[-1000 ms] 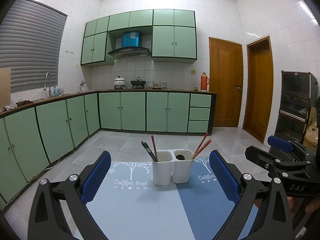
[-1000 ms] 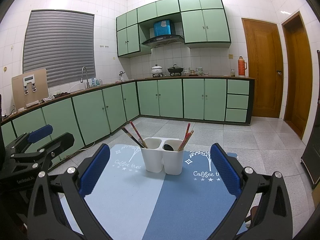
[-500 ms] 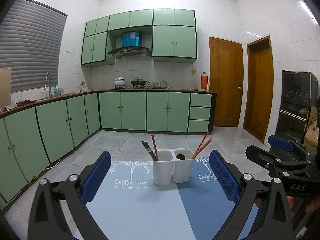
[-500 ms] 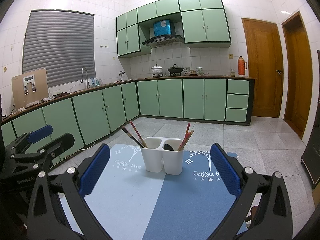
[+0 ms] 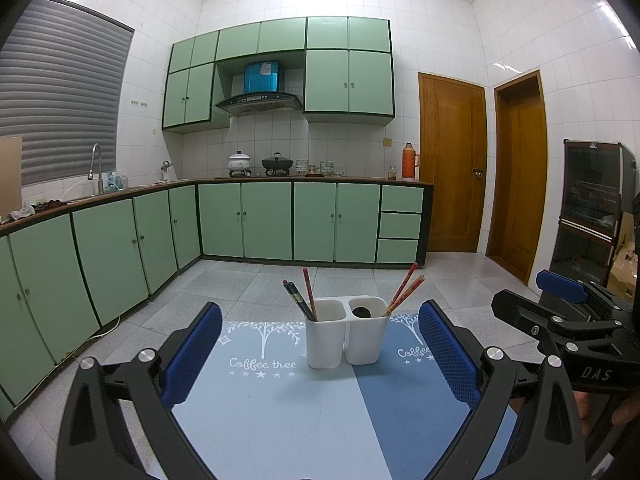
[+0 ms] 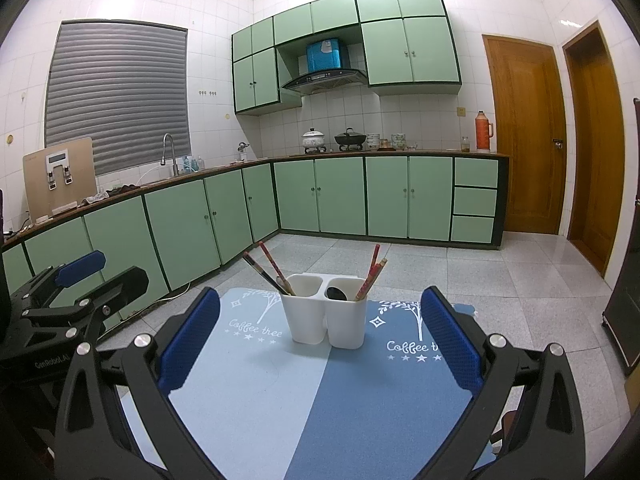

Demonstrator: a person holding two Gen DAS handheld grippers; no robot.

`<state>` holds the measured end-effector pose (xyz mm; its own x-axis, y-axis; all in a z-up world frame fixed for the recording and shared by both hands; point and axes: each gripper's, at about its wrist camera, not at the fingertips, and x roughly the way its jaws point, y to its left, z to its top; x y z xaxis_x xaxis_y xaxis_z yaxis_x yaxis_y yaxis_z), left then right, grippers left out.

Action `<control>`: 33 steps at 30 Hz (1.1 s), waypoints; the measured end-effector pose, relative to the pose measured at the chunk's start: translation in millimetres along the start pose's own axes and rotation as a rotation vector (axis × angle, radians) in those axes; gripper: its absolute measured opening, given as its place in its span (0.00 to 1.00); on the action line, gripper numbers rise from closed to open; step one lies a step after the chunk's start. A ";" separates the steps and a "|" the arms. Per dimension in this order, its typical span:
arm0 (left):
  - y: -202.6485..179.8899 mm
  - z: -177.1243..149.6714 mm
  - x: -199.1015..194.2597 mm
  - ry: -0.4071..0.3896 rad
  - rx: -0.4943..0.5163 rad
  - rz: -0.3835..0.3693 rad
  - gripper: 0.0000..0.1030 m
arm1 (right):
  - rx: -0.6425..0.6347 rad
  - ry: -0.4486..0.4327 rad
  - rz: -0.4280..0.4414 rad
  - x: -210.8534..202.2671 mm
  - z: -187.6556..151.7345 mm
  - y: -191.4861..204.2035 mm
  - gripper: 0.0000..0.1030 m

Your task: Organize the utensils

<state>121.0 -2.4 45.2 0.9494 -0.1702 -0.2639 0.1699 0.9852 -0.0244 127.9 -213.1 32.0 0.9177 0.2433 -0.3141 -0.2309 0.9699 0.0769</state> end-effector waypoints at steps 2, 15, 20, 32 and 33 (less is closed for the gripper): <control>0.0 0.0 0.3 0.000 0.000 -0.001 0.94 | 0.000 0.000 0.000 0.3 0.0 -0.3 0.95; 0.8 0.1 0.0 0.001 0.000 0.000 0.94 | 0.000 0.001 -0.001 -0.1 0.8 -0.2 0.95; 0.6 0.5 0.0 0.001 0.002 0.002 0.94 | -0.001 0.001 0.000 -0.2 1.0 -0.5 0.95; 1.1 0.3 0.8 0.003 0.002 0.001 0.94 | 0.001 0.005 -0.004 1.7 -6.3 -1.0 0.95; 1.4 0.0 0.1 0.002 0.003 0.002 0.94 | 0.001 0.005 -0.003 1.7 -6.2 -1.2 0.95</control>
<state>121.4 -1.1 45.2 0.9491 -0.1684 -0.2662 0.1690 0.9854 -0.0211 127.7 -213.8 25.5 0.9169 0.2400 -0.3188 -0.2273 0.9708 0.0771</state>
